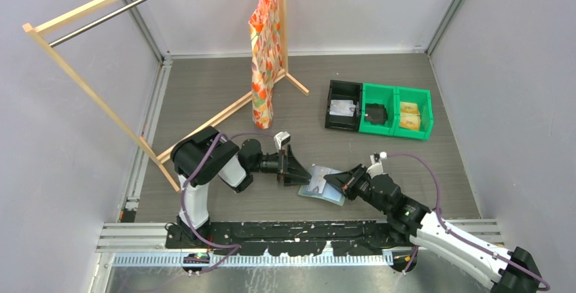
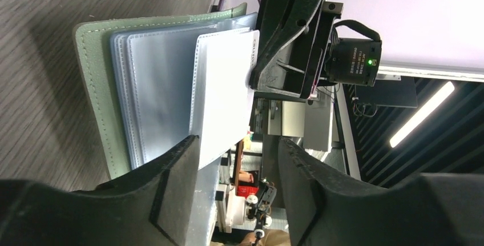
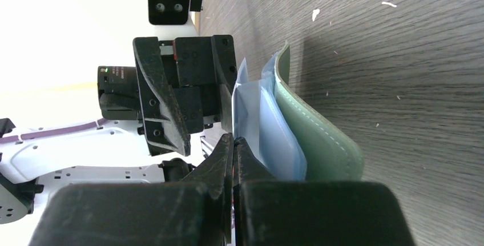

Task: Take the credit cards out of the card holder
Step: Remove the credit card from the card holder, then place the credit card in the storage box.

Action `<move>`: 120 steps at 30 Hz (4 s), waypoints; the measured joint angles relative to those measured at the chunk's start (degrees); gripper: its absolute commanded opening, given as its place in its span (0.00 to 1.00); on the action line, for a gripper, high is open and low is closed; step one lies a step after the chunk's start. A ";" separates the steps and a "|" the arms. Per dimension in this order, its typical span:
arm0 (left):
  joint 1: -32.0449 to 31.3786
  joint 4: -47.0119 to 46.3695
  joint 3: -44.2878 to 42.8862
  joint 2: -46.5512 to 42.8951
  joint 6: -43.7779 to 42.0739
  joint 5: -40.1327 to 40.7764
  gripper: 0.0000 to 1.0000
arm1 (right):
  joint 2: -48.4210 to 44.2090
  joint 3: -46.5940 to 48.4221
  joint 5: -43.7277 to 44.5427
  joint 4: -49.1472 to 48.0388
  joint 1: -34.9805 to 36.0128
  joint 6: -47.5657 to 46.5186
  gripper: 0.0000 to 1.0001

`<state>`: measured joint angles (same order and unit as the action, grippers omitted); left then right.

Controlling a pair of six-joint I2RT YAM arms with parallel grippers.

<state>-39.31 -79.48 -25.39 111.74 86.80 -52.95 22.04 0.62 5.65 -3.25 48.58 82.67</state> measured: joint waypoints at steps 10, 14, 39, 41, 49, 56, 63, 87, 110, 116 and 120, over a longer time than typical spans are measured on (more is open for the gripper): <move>1.88 0.00 0.00 0.09 -0.02 0.48 0.47 | -1.55 0.00 -0.02 0.31 0.00 0.02 0.01; 1.95 0.02 0.00 0.20 -0.02 0.42 0.41 | -1.55 0.00 -0.02 0.31 0.00 0.02 0.01; 0.70 0.24 -1.64 0.66 0.37 -0.22 0.01 | -1.31 0.00 -0.17 -0.55 -0.02 0.00 0.01; 0.83 0.17 -1.64 0.66 0.42 -0.22 0.01 | -3.23 0.00 -0.24 0.96 0.00 -0.02 0.01; 2.23 0.07 -1.62 0.66 0.44 -0.70 0.01 | -12.26 0.26 0.24 7.82 -0.07 -0.33 0.01; 2.54 0.04 -1.62 0.66 0.48 -0.85 0.01 | -13.46 0.31 0.24 8.04 -0.09 -0.46 0.01; 7.87 0.04 0.20 0.66 0.44 -2.34 0.00 | -12.00 1.57 0.61 10.86 -0.07 -1.46 0.01; 8.09 0.00 1.07 5.03 -0.24 -1.99 0.01 | 12.63 33.24 16.55 36.76 -15.28 -26.93 0.01; 4.37 0.04 1.05 5.60 -0.17 0.48 0.01 | 50.90 56.08 14.58 28.98 -39.80 -12.04 0.00; 3.58 0.04 1.05 5.60 -0.02 0.55 0.01 | 59.06 61.40 18.56 25.88 -33.68 -6.32 0.01; 3.28 0.02 1.27 5.60 -0.04 0.92 0.01 | 65.26 66.25 21.81 24.98 -30.51 -3.08 0.01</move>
<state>-36.03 -79.46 -24.12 117.34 86.76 -52.03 87.31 66.87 27.46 21.74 18.06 79.59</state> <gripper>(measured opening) 0.010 0.017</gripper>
